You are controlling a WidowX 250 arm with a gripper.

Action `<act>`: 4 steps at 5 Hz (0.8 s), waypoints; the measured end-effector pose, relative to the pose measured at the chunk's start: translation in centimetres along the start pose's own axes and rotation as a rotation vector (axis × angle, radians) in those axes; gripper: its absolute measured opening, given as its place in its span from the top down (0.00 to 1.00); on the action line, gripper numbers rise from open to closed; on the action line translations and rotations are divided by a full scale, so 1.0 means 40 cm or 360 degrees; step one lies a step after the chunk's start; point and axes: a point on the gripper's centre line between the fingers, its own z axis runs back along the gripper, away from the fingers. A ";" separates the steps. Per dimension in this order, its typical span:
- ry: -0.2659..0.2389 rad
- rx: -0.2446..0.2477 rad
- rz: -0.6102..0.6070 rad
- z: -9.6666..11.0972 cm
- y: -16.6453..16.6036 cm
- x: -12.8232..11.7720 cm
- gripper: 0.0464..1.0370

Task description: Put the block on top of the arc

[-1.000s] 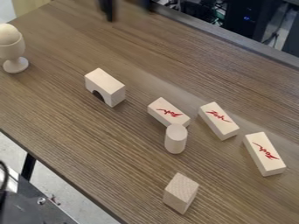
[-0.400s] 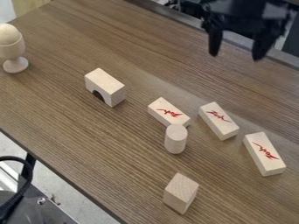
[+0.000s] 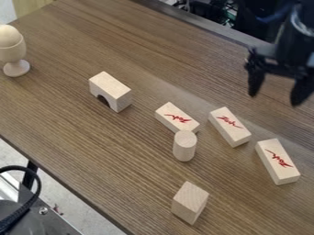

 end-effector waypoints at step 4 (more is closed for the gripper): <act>0.0006 0.0016 0.0610 -0.053 0.059 -0.092 0.04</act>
